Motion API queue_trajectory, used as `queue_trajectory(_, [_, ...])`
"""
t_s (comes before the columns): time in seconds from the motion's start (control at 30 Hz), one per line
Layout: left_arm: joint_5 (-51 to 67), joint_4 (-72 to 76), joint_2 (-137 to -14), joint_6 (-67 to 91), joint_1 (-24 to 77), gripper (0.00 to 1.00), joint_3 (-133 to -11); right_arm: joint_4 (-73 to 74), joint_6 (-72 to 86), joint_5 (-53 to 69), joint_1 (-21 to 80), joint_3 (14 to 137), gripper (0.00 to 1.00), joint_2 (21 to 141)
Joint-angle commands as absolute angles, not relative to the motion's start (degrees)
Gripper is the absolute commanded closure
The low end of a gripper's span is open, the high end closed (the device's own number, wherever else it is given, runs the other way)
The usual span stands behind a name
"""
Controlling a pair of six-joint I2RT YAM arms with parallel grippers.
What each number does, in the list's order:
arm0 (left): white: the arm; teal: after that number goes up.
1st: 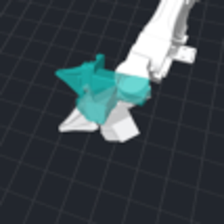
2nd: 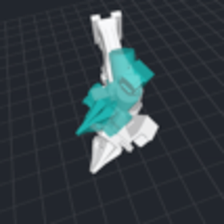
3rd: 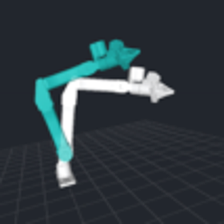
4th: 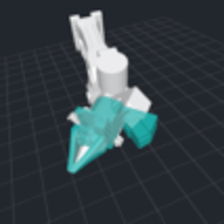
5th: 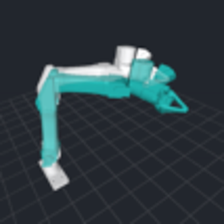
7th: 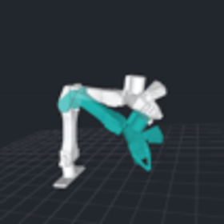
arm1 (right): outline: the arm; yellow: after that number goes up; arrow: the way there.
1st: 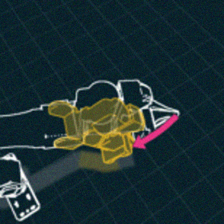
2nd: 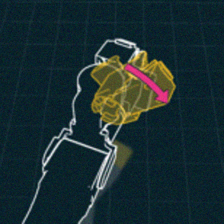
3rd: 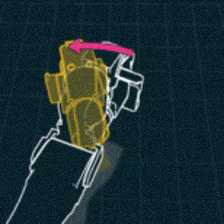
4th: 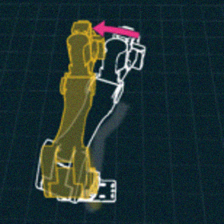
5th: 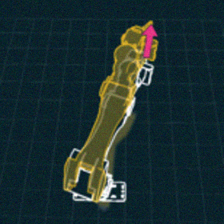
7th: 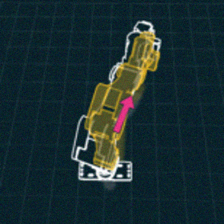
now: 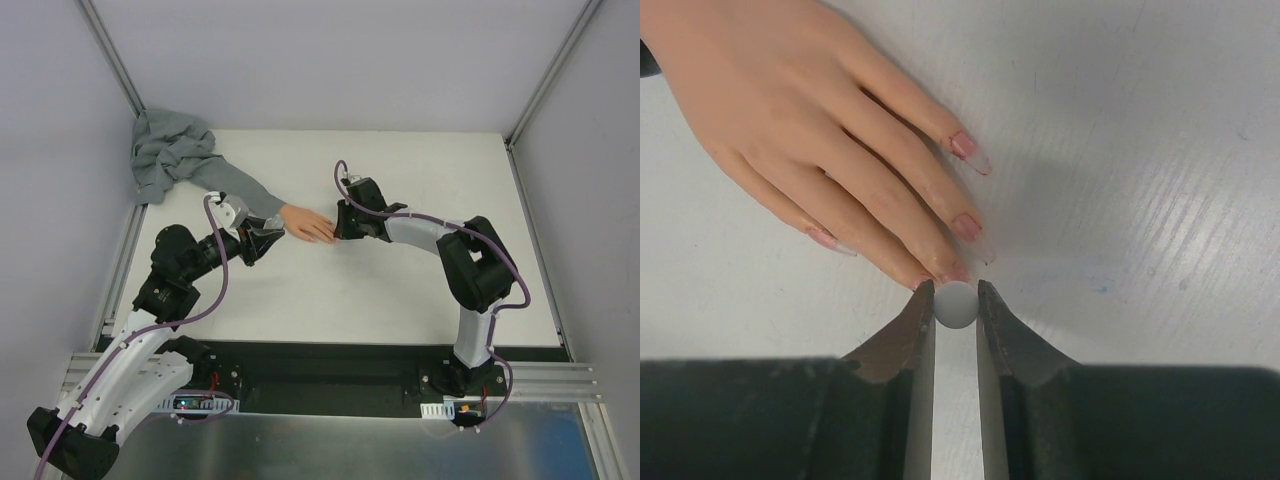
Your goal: Paint the nails
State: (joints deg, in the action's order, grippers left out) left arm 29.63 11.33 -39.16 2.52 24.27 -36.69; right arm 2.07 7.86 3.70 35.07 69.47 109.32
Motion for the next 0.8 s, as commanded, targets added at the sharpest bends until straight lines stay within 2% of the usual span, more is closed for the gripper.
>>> queue_trajectory(0.0, [31.4, 14.8, -38.9, 3.2, 23.6, 1.00, -36.7, 1.8, 7.2, 3.1, 34.9, 70.4, 0.99, 106.8])
queue_trajectory(0.4, [31.4, 14.8, -38.6, 3.2, 23.6, 1.00, -36.7, 1.7, 7.3, 6.2, 35.8, 74.6, 1.00, 109.5])
queue_trajectory(0.77, [31.4, 14.7, -38.6, 3.0, 23.6, 1.00, -36.7, 2.0, 7.5, 4.5, 35.6, 72.6, 0.99, 109.0])
